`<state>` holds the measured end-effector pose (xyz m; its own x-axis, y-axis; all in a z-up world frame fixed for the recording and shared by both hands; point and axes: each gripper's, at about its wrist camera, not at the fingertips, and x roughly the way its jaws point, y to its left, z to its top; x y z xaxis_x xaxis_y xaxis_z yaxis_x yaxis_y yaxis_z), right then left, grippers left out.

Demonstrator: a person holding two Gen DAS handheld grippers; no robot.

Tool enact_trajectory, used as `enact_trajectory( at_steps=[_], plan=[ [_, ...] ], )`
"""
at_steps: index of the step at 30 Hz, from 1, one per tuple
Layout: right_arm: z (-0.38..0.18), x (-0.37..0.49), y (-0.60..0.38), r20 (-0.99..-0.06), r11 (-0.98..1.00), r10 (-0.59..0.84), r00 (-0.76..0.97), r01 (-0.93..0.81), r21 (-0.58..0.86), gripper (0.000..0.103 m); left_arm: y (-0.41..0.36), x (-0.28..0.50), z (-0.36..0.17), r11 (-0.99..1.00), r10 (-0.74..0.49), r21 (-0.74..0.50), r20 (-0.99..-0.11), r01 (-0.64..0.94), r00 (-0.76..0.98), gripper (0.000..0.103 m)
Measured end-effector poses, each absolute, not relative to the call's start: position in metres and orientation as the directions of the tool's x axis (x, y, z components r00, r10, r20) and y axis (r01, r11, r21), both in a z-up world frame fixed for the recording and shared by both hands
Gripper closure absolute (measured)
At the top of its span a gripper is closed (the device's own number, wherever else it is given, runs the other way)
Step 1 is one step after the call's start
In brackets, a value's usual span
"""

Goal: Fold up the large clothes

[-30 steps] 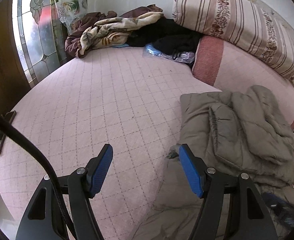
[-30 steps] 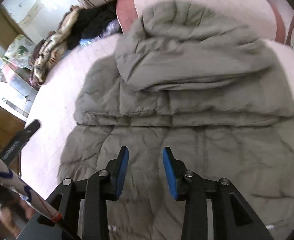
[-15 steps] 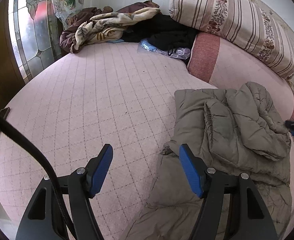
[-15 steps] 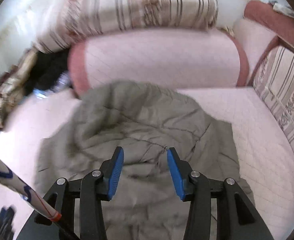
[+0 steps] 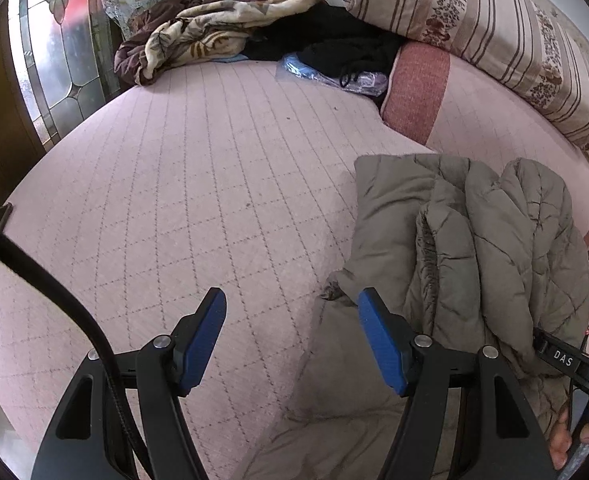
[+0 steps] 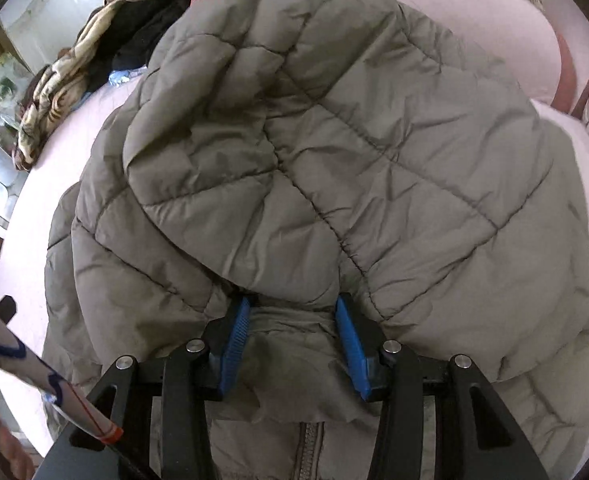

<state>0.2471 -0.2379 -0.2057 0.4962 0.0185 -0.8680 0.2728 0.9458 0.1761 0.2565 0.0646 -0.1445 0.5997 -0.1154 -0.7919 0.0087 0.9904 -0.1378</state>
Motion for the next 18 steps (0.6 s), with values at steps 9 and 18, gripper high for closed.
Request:
enact_trajectory(
  at_steps=[9, 18],
  plan=[
    [-0.203, 0.244, -0.221, -0.837, 0.959, -0.042, 0.546, 0.257, 0.12, 0.053, 0.05, 0.246, -0.138, 0.986, -0.153, -0.165, -0.799, 0.034, 0.582, 0.034],
    [-0.139, 0.203, -0.254, -0.722, 0.947, -0.028, 0.691, 0.25, 0.202, 0.049, -0.001, 0.258, -0.099, 0.987, -0.16, -0.113, -0.786, 0.115, 0.598, 0.034]
  ],
)
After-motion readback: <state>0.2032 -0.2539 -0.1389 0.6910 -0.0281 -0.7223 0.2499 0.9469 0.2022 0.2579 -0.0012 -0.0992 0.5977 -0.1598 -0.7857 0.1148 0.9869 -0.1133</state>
